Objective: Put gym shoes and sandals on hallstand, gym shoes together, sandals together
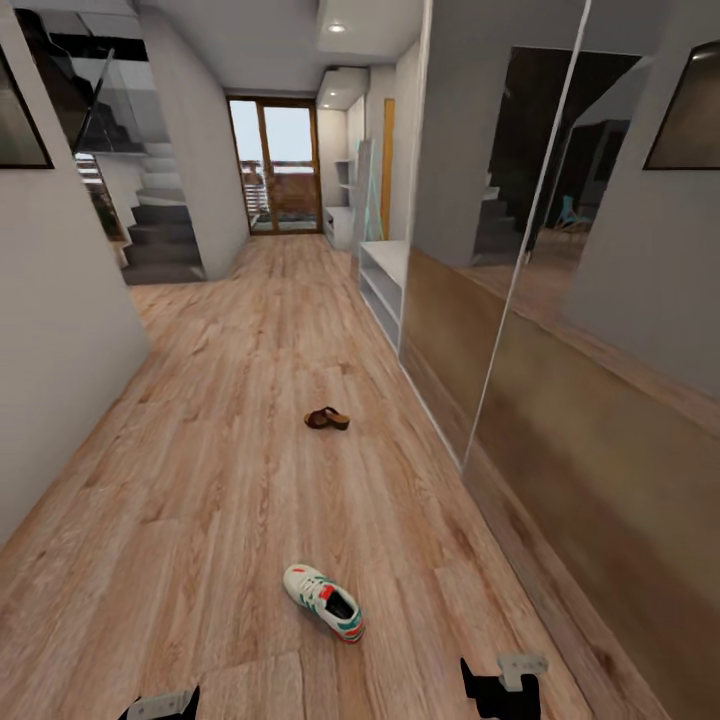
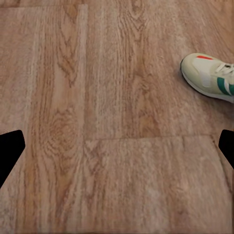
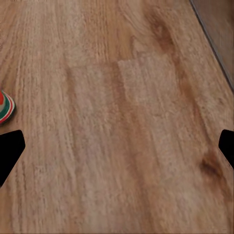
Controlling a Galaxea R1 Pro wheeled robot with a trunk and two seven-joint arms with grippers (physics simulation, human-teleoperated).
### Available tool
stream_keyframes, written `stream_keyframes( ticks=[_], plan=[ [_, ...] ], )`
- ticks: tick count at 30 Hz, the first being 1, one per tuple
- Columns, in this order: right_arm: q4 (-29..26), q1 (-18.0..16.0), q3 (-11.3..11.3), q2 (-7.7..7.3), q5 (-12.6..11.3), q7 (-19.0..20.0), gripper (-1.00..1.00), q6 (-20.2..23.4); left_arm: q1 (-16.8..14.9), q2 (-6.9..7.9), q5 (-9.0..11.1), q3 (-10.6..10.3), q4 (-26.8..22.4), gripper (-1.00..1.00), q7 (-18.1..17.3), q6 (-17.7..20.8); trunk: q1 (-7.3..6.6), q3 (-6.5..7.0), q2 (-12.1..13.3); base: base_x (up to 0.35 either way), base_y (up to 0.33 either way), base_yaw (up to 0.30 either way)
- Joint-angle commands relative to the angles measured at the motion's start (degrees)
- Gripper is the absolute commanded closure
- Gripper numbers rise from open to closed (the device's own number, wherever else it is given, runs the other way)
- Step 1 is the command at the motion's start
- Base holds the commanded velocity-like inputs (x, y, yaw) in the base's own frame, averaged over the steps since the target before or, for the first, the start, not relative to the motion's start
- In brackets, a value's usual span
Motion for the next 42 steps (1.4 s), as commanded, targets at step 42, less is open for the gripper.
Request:
stream_keyframes(
  ticks=[42],
  plan=[
    [0.0, 0.0, 0.5, -0.03, -0.6, -0.1, -1.00, -0.1, 0.0, -0.01, 0.3, 0.3, 0.0, -1.00, -0.5, -0.2, 0.00, -0.05, 0.0, 0.098, -0.095, 0.259]
  ],
)
